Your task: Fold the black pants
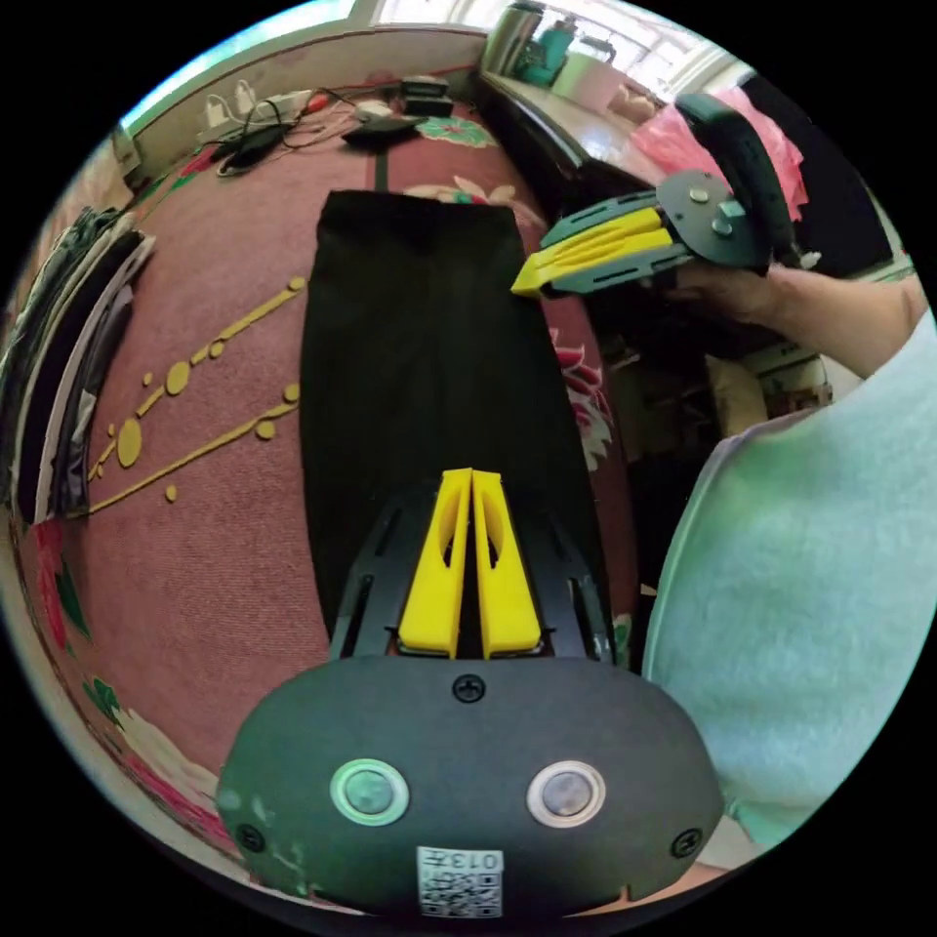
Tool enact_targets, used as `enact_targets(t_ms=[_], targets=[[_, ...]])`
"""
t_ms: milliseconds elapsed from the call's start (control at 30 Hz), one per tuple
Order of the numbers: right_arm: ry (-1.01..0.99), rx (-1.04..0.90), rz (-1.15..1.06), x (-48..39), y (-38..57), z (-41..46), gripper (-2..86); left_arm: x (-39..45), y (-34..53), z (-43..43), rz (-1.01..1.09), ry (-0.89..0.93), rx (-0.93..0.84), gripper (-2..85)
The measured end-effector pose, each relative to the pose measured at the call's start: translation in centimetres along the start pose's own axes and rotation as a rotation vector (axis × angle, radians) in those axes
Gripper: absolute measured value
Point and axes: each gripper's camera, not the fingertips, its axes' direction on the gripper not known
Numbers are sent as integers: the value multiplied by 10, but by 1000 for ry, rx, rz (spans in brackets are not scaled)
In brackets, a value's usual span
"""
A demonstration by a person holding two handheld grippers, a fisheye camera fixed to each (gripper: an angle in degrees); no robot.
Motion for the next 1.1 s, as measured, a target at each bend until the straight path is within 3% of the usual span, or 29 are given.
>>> enact_targets(t_ms=[167,300,433,467,567,733,900,933,967,1033,1100], targets=[[-12,36,53,3,1,-8,0,8,19,-3,-67,57,111,-3],[-80,162,-53,-28,-6,-23,0,35,39,23,-29,83,34,-3],[-60,-18,-135,-52,-11,13,0,59,43,45,0,127,28,-3],[-68,75,-135,-51,-2,13,-1,64,46,51,-6,117,38,-3],[-79,45,-129,-46,-2,12,-1,65,57,48,-51,147,66,-3],[-159,153,-190,-71,-18,-16,0,74,112,36,-138,68,101,-4],[-85,2,-298,-113,-14,28,0,81,171,68,-252,-2,-89,-4],[-97,67,-285,-110,-10,25,0,83,175,74,-252,11,-110,-4],[-123,51,-268,-105,-8,27,0,87,184,72,-274,-2,-16,-3],[-101,-21,-248,-101,-15,22,0,89,189,72,-316,59,-33,-3],[-110,80,-251,-101,-25,2,-1,102,200,64,-319,11,30,-3]])
